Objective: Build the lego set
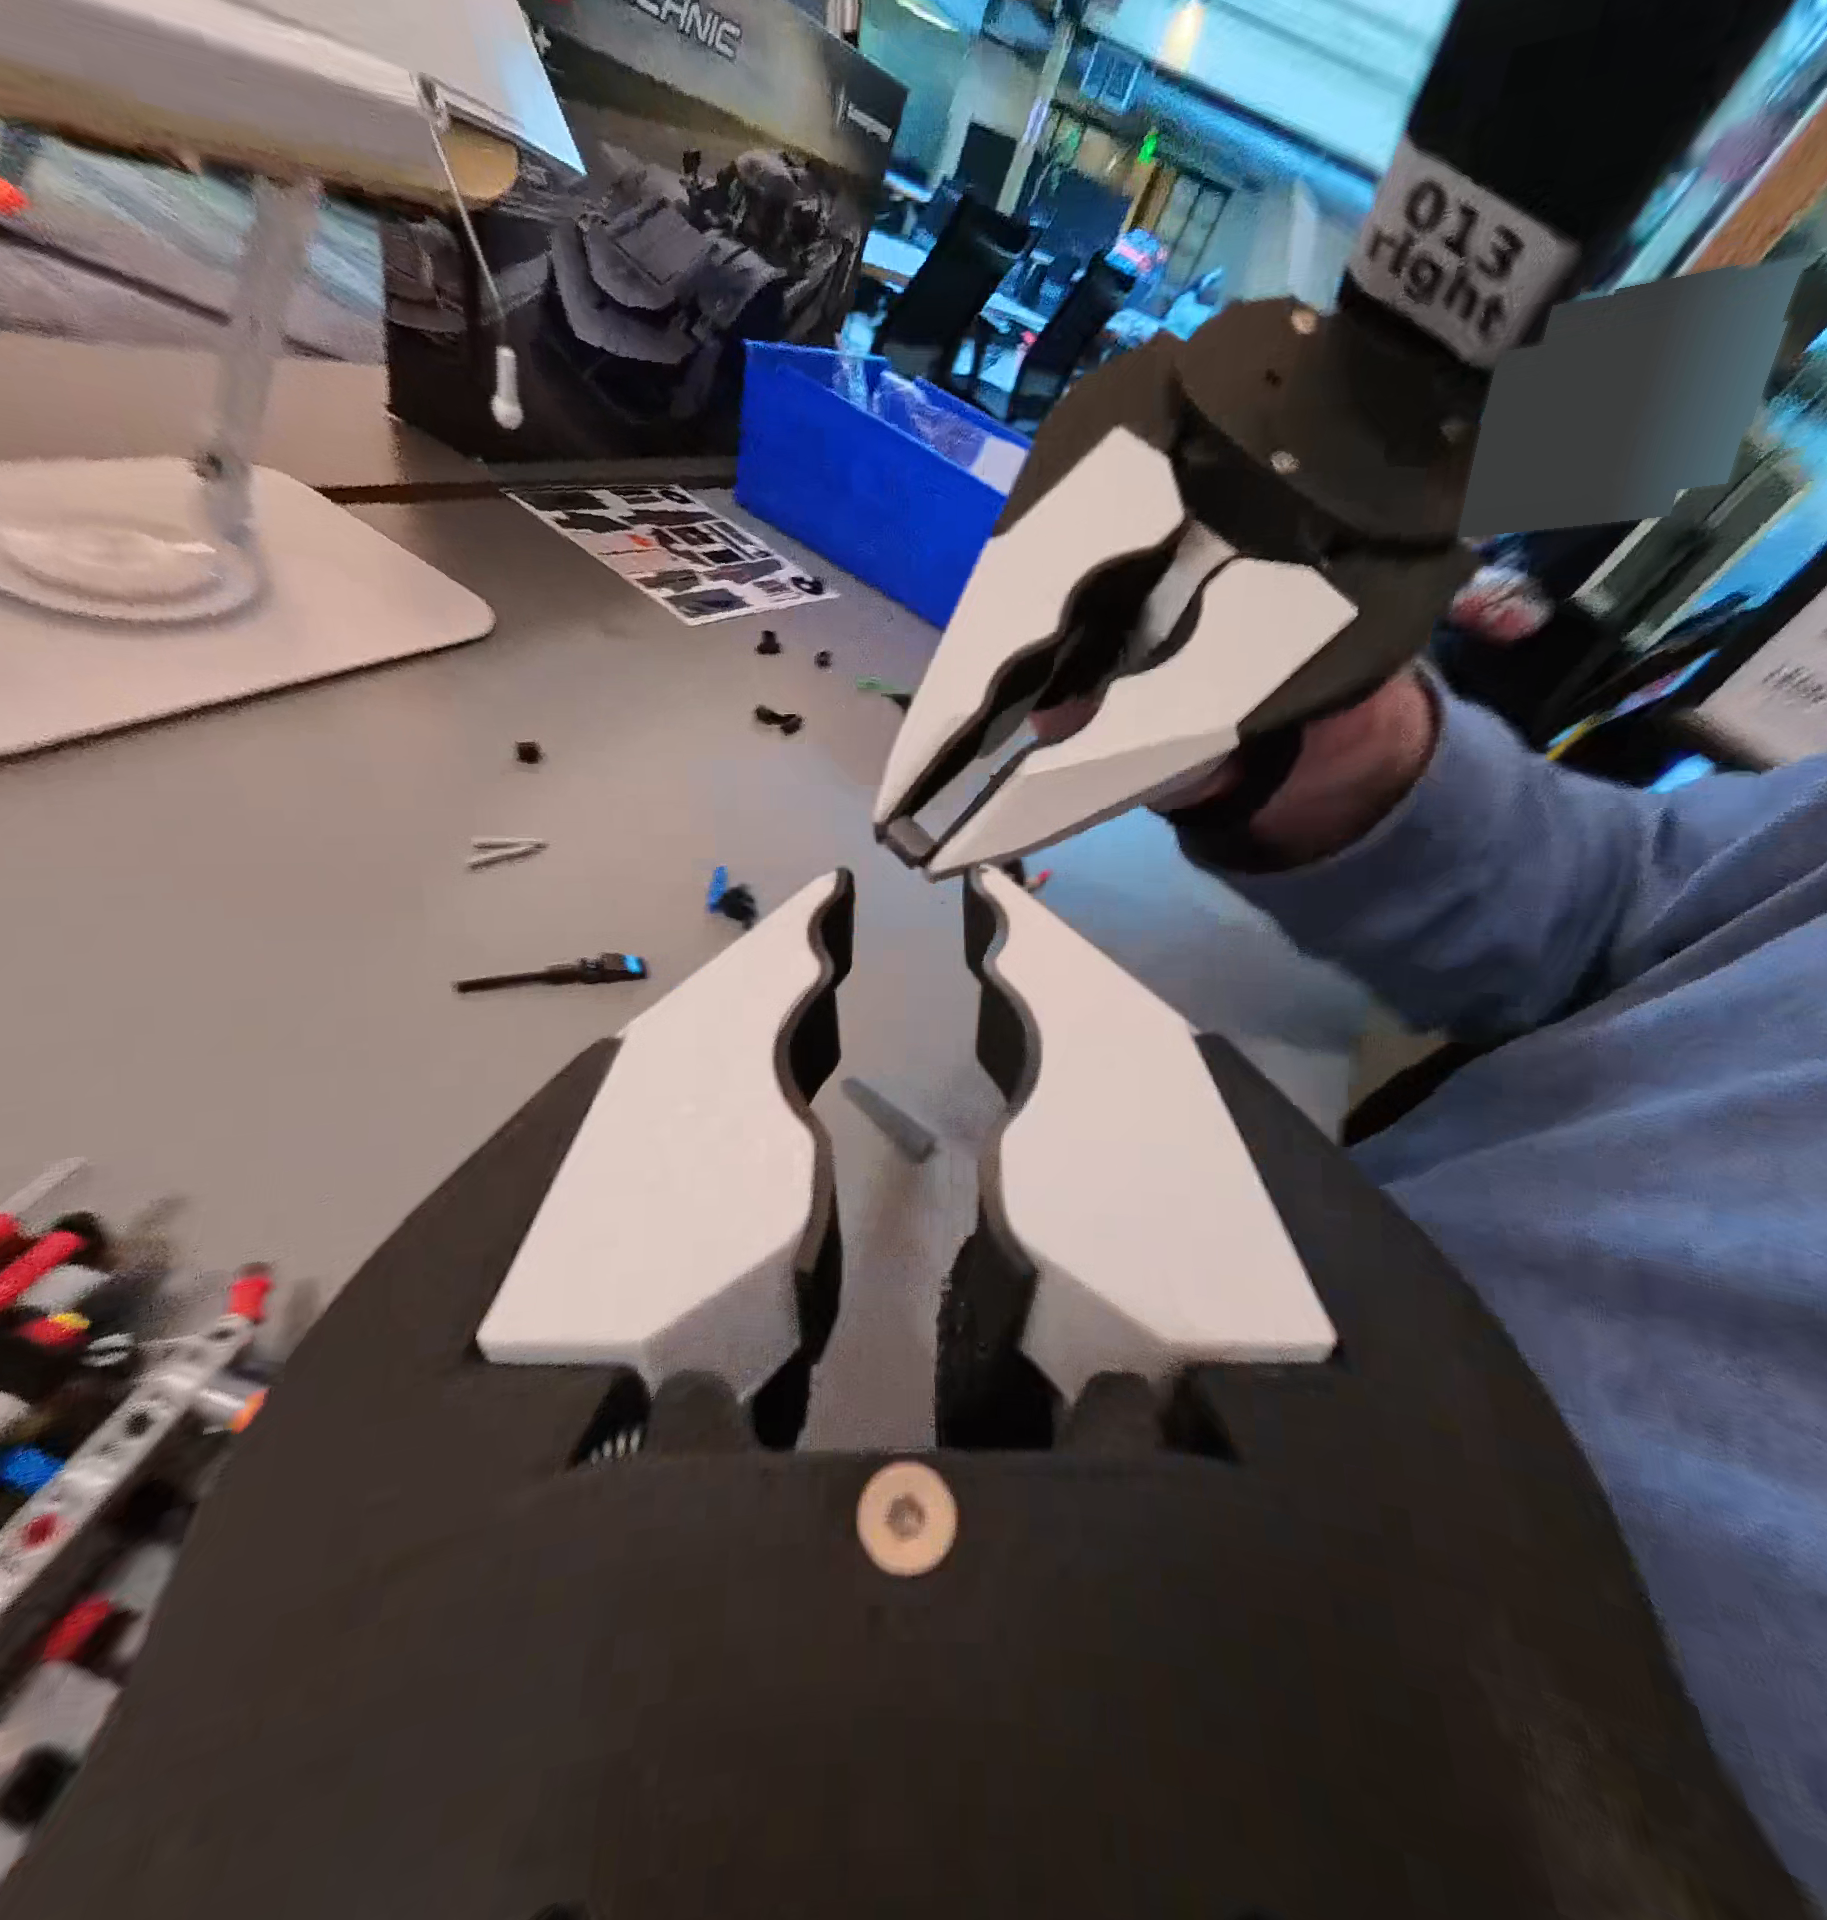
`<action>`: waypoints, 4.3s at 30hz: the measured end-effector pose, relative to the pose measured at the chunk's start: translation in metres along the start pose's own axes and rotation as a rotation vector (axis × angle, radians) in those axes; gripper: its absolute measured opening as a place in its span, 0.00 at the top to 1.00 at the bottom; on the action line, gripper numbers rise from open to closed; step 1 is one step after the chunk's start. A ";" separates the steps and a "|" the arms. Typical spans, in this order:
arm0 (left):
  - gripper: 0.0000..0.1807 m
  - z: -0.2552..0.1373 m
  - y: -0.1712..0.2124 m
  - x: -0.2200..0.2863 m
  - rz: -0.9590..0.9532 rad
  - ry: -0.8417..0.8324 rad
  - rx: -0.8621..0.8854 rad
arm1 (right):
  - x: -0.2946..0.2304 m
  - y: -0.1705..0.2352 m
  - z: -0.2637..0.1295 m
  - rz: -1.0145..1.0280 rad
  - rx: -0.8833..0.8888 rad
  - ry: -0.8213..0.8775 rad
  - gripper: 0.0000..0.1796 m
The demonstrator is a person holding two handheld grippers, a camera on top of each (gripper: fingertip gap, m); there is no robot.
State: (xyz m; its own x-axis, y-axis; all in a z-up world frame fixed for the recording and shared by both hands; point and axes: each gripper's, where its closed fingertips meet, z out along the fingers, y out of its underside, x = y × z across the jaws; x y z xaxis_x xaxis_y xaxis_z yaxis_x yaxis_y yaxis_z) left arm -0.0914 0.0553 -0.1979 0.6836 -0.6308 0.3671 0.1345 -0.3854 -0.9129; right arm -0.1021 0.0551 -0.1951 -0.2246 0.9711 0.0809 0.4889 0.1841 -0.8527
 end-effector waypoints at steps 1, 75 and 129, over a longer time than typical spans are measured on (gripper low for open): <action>0.90 0.001 0.001 0.002 -0.037 0.022 0.007 | 0.000 -0.001 0.000 -0.026 -0.001 0.033 0.97; 1.00 0.028 -0.014 0.026 -0.193 0.283 0.118 | 0.001 0.014 -0.038 -0.314 -0.009 0.510 0.97; 0.93 0.027 0.120 -0.052 0.400 -0.230 -0.772 | -0.009 0.074 -0.033 0.355 0.186 -0.180 0.97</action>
State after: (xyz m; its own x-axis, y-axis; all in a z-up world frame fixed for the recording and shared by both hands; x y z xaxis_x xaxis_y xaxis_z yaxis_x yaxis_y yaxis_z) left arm -0.0919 0.0603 -0.3313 0.7141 -0.6962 -0.0729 -0.6069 -0.5639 -0.5600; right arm -0.0357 0.0646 -0.2424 -0.2212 0.9245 -0.3106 0.4059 -0.2023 -0.8913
